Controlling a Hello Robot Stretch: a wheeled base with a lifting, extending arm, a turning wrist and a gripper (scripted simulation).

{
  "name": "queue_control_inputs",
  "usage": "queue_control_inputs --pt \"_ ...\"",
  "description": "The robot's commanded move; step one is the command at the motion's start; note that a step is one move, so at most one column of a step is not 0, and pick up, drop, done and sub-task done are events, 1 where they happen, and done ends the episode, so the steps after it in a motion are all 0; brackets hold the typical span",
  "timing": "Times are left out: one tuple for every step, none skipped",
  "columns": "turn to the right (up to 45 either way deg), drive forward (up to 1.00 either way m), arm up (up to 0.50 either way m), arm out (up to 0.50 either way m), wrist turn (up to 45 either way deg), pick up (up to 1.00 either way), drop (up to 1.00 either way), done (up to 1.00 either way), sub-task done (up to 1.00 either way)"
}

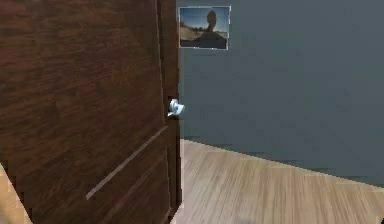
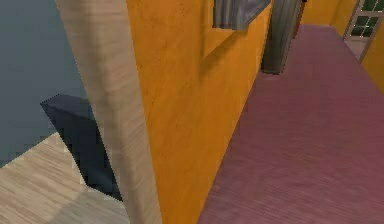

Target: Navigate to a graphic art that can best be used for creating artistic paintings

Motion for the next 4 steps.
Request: queue_control_inputs --pt "21.0 0.0 0.0 0.0 0.0 0.0 0.0 0.0 0.0" --pt "0.0 1.0 0.0 0.0 0.0 0.0 0.0 0.0 0.0" --pt "0.0 0.35 0.0 0.0 0.0 0.0 0.0 0.0 0.0" --pt "-39.0 0.0 0.0 0.0 0.0 0.0 0.0 0.0 0.0"
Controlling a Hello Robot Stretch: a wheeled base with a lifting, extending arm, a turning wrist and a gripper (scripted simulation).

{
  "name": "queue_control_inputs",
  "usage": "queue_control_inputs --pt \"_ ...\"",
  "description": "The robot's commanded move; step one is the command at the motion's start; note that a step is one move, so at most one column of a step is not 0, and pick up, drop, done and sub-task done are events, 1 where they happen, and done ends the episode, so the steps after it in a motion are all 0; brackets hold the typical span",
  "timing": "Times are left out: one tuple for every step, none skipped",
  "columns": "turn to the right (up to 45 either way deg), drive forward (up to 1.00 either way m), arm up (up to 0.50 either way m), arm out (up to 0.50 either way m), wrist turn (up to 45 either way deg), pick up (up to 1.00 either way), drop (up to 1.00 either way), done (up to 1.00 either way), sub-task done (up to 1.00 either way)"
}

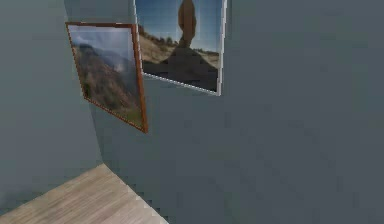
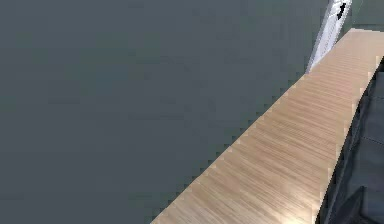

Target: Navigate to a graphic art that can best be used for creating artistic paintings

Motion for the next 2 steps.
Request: queue_control_inputs --pt "0.0 0.4 0.0 0.0 0.0 0.0 0.0 0.0 0.0" --pt "0.0 0.0 0.0 0.0 0.0 0.0 0.0 1.0 0.0"
